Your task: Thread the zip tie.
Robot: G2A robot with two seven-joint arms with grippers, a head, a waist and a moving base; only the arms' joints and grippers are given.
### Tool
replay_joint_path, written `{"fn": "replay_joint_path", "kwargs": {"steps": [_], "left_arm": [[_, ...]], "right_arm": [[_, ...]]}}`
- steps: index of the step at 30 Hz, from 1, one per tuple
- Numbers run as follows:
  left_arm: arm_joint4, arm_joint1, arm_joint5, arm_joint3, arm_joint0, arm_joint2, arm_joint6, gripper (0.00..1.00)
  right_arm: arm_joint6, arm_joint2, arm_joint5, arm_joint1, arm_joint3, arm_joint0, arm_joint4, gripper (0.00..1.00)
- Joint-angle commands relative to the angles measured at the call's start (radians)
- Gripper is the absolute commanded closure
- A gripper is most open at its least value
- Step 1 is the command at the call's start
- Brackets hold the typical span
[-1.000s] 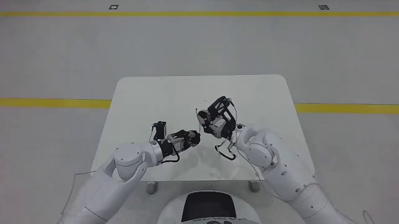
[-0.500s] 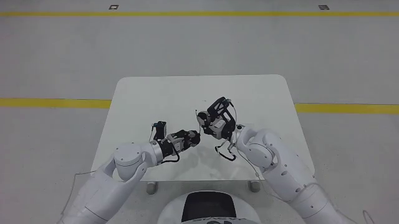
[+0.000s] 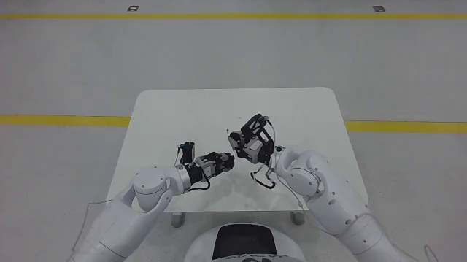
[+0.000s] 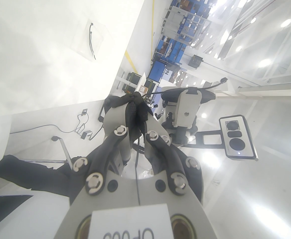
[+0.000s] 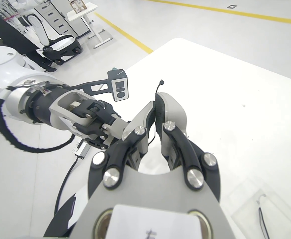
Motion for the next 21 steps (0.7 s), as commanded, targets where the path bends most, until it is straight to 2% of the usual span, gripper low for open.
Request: {"fn": "replay_joint_path", "kwargs": {"steps": [1,21], "left_arm": [[0.000,0.000,0.000,0.000,0.000,0.000,0.000,1.00],[0.000,0.000,0.000,0.000,0.000,0.000,0.000,1.00]], "right_arm": [[0.002,-0.002,-0.005,0.000,0.001,0.002,0.006,1.00],[0.020,-0.012,-0.018,0.001,-0.002,0.010,0.034,1.00]]}}
